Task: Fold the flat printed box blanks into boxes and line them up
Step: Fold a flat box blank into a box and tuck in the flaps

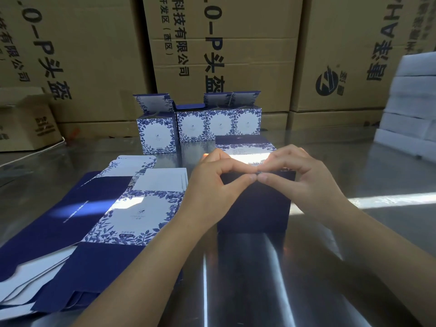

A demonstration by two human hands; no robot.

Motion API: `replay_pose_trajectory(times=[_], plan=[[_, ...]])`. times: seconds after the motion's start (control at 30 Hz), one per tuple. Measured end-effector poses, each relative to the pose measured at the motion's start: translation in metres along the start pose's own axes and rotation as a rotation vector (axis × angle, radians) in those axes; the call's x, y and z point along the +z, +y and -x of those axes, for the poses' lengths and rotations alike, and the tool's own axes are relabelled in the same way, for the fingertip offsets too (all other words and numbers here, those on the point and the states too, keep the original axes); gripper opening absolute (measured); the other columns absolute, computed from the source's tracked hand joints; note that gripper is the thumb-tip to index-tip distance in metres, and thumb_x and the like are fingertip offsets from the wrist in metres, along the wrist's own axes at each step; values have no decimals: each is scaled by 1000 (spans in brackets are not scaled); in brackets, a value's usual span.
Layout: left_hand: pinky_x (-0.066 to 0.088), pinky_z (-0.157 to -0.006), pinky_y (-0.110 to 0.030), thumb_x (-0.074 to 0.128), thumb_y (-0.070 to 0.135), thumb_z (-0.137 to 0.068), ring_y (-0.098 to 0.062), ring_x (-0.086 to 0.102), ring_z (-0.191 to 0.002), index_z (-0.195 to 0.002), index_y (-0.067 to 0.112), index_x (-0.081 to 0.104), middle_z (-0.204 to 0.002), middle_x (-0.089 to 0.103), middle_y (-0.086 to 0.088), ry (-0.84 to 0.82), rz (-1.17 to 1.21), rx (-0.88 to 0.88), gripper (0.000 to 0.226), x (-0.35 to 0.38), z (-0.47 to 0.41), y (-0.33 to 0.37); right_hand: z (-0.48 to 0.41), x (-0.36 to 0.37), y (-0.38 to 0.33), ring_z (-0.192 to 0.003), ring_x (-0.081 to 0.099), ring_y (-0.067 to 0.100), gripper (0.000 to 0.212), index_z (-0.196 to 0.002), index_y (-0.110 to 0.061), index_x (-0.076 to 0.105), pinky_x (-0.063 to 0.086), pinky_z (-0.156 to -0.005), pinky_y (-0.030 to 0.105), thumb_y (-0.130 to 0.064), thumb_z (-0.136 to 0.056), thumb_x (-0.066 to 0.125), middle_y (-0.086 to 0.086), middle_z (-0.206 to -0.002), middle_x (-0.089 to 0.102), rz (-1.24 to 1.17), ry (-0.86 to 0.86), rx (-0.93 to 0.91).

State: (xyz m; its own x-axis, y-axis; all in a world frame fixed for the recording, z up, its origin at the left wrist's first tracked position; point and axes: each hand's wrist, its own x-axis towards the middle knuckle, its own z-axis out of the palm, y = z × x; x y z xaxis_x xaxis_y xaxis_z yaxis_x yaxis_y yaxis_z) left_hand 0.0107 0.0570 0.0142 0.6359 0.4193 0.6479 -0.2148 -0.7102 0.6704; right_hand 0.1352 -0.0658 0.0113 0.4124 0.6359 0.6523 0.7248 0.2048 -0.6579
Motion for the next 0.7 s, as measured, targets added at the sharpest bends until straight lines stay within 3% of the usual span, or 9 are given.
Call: replay_pose_trajectory(times=[0.13,0.3,0.4,0.5,0.63,0.7], plan=[[40,-89,-22,74,19,-80,-12,52,-97,-83,41,68,-88,51,14,-1,-36,48,23,0,1,-4,0,-5,5,-105,52,9,17,-93,-29,72,36,-88,13,-29,-76,74,-13,-98,61,116,-48,-79],[35,-96,-18,77,18,-77,-7,47,-111,-88,43,65,-102,51,20,-44,-136,79,30,-9,-3,-11,1,-4,15,-114,42,-1,53,-116,-46,53,25,-96,6,-36,-69,75,-21,-116,46,349,-135,-177],[39,-93,-17,78,20,-75,-3,52,-105,-106,35,64,-104,58,21,-110,-210,95,37,-16,-4,-18,2,-2,18,-119,39,-3,57,-121,-45,51,24,-99,6,-38,-70,75,-19,-122,45,378,-140,-175],[34,-91,-8,79,27,-73,-1,46,-108,-122,33,57,-110,56,21,-106,-297,78,54,-18,-4,-22,0,-7,19,-124,39,-4,54,-123,-43,54,29,-100,9,-37,-75,77,-17,-129,48,394,-135,-156],[22,-87,4,78,33,-72,5,36,-111,-109,50,51,-119,47,17,-141,-342,31,49,-18,-2,-25,-1,-8,20,-117,44,-7,50,-121,-31,60,31,-94,5,-33,-74,77,-14,-125,55,402,-104,-138],[27,-90,-3,77,35,-73,7,37,-112,-101,59,43,-121,41,26,-155,-327,4,50,-18,-2,-27,-1,-8,22,-113,46,-8,51,-120,-31,60,34,-91,6,-35,-72,79,-17,-124,54,392,-73,-103]])
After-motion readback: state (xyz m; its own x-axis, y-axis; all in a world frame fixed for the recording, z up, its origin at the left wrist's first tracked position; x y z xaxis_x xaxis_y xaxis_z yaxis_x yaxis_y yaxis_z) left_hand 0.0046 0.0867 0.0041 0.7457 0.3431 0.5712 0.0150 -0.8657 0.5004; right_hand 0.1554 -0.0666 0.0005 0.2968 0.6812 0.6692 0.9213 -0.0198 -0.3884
